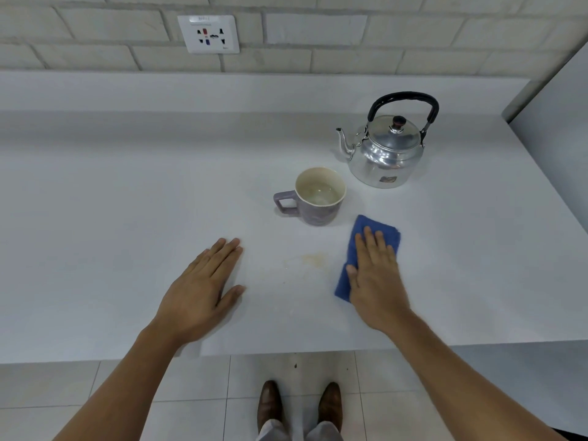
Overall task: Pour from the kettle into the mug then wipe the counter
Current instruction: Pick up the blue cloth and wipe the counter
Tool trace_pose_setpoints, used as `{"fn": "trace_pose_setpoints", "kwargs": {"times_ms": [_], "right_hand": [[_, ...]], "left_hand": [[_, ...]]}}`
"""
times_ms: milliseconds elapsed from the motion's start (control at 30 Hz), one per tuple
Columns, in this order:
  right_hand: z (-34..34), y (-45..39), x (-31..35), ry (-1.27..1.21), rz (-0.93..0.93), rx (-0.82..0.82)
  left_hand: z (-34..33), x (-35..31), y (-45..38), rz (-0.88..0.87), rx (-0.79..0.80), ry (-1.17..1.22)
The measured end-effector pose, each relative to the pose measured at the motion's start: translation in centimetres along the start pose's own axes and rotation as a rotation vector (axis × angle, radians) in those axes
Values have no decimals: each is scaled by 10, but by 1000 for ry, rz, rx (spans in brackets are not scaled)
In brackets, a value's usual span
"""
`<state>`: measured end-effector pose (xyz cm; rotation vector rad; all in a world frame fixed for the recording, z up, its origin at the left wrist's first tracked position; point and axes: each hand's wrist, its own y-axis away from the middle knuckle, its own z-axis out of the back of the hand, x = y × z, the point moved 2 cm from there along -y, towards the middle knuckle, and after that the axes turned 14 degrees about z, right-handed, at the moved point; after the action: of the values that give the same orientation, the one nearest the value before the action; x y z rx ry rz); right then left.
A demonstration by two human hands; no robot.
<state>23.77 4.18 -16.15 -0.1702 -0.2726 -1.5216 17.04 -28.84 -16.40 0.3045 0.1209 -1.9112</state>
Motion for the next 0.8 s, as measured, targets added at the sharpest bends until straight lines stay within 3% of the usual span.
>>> {"fn": "trace_pose_setpoints", "kwargs": {"times_ms": [200,333,567,800], "right_hand": [[-26,13,82,-2,262,97],[-26,49,73,49,491,166],[-1,46,3,-18,317,125],[-18,-8,65,30,300,137]], "left_hand": [[-2,3,-1,-3,3,-4],[-3,4,-1,-6,0,-5],[-2,2,-2,-8,-20,-10],[-5,5,-2,-9,-26,0]]}}
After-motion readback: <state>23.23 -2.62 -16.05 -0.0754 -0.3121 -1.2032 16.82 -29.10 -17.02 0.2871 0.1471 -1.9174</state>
